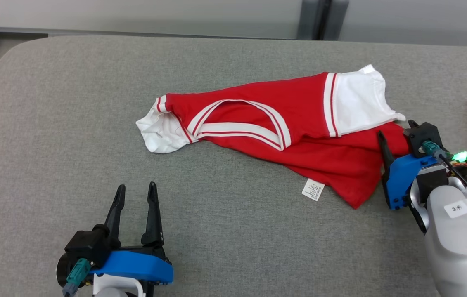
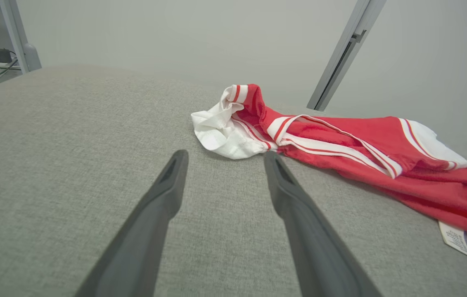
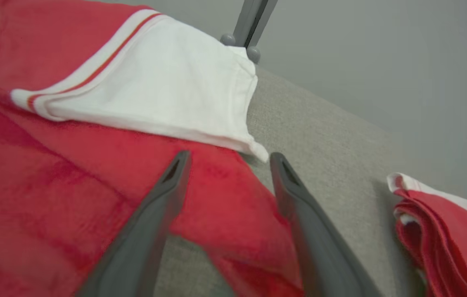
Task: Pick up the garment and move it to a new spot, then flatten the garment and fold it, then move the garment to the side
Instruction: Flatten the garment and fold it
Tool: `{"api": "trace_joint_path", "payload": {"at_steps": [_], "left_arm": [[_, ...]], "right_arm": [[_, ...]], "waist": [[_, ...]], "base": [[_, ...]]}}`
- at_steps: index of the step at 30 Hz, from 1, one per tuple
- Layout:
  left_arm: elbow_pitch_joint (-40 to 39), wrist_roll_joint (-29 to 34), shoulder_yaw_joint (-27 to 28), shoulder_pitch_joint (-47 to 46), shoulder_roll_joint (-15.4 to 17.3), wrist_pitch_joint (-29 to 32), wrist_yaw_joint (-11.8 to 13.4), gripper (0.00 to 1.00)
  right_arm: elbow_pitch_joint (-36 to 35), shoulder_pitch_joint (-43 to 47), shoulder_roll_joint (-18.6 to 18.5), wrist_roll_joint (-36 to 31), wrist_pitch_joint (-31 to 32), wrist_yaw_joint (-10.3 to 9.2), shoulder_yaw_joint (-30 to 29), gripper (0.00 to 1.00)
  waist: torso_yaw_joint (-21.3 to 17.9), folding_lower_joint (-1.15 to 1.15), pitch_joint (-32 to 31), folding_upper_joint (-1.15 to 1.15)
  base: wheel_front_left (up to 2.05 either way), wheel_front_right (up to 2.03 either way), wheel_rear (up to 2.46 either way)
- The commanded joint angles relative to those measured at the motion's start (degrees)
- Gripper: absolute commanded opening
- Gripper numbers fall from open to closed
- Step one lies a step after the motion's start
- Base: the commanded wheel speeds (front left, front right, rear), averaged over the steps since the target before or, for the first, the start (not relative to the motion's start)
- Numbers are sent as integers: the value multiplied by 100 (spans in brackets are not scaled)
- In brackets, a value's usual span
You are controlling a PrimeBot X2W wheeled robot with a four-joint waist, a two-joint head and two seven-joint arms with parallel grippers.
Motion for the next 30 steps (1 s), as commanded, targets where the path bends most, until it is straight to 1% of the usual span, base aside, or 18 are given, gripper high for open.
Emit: {"api": "trace_joint_path", "payload": {"at_steps": [1, 8, 11, 12, 13, 15, 16, 17, 20, 23, 26, 29, 30], "left_arm": [[17, 49, 19, -103, -19, -28, -38, 100], [57, 132, 94, -137, -103, -28, -135, 100], [65, 171, 122, -161, -129, -28, -156, 100], [67, 179, 135, -164, -134, -28, -158, 100], [68, 197, 147, -163, -138, -28, -163, 100], [77, 211, 165, -136, -150, -28, -171, 100], [90, 223, 164, -116, -157, -28, -179, 100], [95, 239, 164, -94, -161, -28, -189, 100], [102, 259, 194, -46, -169, -28, -192, 100], [82, 291, 263, -7, -167, -28, -204, 100], [29, 312, 372, 9, -134, -28, -191, 100], [-70, 334, 503, 68, -98, -28, -142, 100], [-70, 334, 503, 68, -98, -28, -142, 100]], "right_arm": [[188, -210, -86, -74, -22, -1, 59, 100], [856, -648, -213, -324, -177, 0, 325, 100], [1091, -859, -223, -301, -280, 0, 405, 100], [1131, -921, -229, -296, -349, 0, 395, 53], [1174, -954, -218, -281, -409, 0, 375, 40], [1227, -982, -169, -276, -546, 0, 356, 22], [1225, -996, -155, -272, -622, 0, 337, 5], [1204, -997, -143, -283, -703, 0, 318, 0], [1086, -966, -2, -317, -905, 0, 310, 0], [888, -852, 175, -296, -1061, 0, 474, 0], [615, -672, 355, -130, -1147, 0, 793, 0], [323, -442, 491, 209, -1182, 0, 1349, 0], [323, -442, 491, 209, -1182, 0, 1349, 0]], "waist": [[152, -1, 145, 0], [279, -1, 238, 0], [301, -1, 266, 0], [301, -1, 269, 0], [295, -1, 267, 0], [266, -1, 250, 0], [249, -1, 232, 0], [228, -1, 208, 0], [139, -1, 111, 0], [26, -1, -29, 0], [-64, -1, -195, 0], [-124, -1, -376, 0], [-124, -1, -376, 0]], "base": [[0, 0, 0], [0, 0, 0], [0, 0, 0], [0, 0, 0], [0, 0, 0], [0, 0, 0], [0, 0, 0], [0, 0, 0], [0, 0, 0], [0, 0, 0], [0, 0, 0], [0, 0, 0], [0, 0, 0]]}}
